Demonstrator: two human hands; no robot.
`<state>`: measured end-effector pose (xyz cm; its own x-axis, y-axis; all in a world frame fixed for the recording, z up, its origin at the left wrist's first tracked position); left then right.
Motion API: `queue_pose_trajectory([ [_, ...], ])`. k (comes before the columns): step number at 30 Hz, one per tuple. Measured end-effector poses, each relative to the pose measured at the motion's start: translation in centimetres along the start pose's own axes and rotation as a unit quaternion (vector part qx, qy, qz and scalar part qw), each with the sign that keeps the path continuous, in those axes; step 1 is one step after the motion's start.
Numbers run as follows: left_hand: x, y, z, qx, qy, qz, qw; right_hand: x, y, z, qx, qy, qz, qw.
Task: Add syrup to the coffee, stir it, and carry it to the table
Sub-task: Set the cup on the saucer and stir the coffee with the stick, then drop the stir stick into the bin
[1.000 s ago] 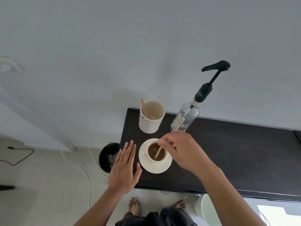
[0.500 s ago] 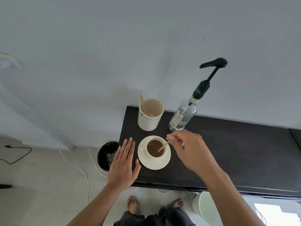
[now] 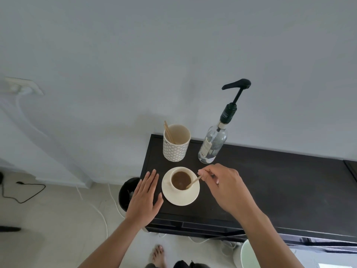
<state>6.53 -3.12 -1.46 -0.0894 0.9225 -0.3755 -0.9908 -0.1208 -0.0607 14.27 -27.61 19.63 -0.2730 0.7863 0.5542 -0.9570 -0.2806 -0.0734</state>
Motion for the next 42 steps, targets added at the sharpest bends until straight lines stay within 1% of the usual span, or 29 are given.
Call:
queue_pose_trajectory([
  [3,-0.2,0.8,0.5,0.011,0.039,0.03,0.999,-1.2,0.0,1.0,-0.033,-0.032,-0.03,0.999],
  [5,-0.3,0.6,1.4,0.026,0.1,0.069,0.992,-2.0,0.0,1.4,-0.044,-0.07,-0.049,0.995],
  [7,-0.4,-0.5,3.9,0.027,0.192,0.13,0.972,-2.4,0.0,1.7,-0.05,-0.097,-0.059,0.992],
  [9,-1.1,-2.0,7.4,0.006,0.247,0.16,0.956,-2.4,-0.2,2.2,-0.048,-0.108,-0.06,0.991],
  [11,-3.1,-3.4,10.8,0.001,0.269,0.139,0.953,-1.9,-0.5,2.7,-0.048,-0.114,-0.054,0.991],
  [15,-7.2,-4.9,15.3,0.02,0.284,0.085,0.955,-0.1,-1.6,3.3,-0.05,-0.124,-0.035,0.99],
  [17,-8.5,-5.4,17.0,0.006,0.294,0.06,0.954,1.1,-2.3,3.4,-0.048,-0.138,-0.013,0.989],
  [20,-9.5,-5.5,18.9,-0.011,0.319,0.032,0.947,3.0,-2.9,3.2,-0.038,-0.142,0.017,0.989],
  [23,-9.2,-5.2,20.1,-0.009,0.324,0.028,0.946,4.7,-3.1,2.5,-0.03,-0.157,0.034,0.987],
  [29,-6.0,-5.4,21.2,0.004,0.328,0.049,0.944,7.5,-4.2,0.0,-0.018,-0.183,0.027,0.983],
  [34,-2.0,-6.0,21.0,0.04,0.322,0.031,0.945,9.9,-5.2,-3.3,-0.006,-0.193,0.016,0.981],
  [38,2.4,-6.5,21.0,0.055,0.345,0.033,0.936,11.6,-5.9,-6.7,0.011,-0.214,-0.025,0.976],
  [40,5.3,-6.7,20.8,0.055,0.362,0.05,0.929,11.9,-6.1,-8.9,0.02,-0.225,-0.054,0.973],
  [42,8.4,-6.8,20.2,0.055,0.368,0.07,0.925,12.2,-6.1,-11.4,0.025,-0.207,-0.066,0.976],
])
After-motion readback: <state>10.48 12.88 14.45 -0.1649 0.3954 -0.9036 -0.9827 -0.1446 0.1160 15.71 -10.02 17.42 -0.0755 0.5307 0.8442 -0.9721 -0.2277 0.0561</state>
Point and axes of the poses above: each hand's wrist, its own y-axis away from the middle knuckle, its own z-axis out of the back of the hand, x = y × z, the point moved 9 cm from there along -y, towards the middle knuckle, and after that the axes turned 7 degrees about -x, right-handed, at the moved point
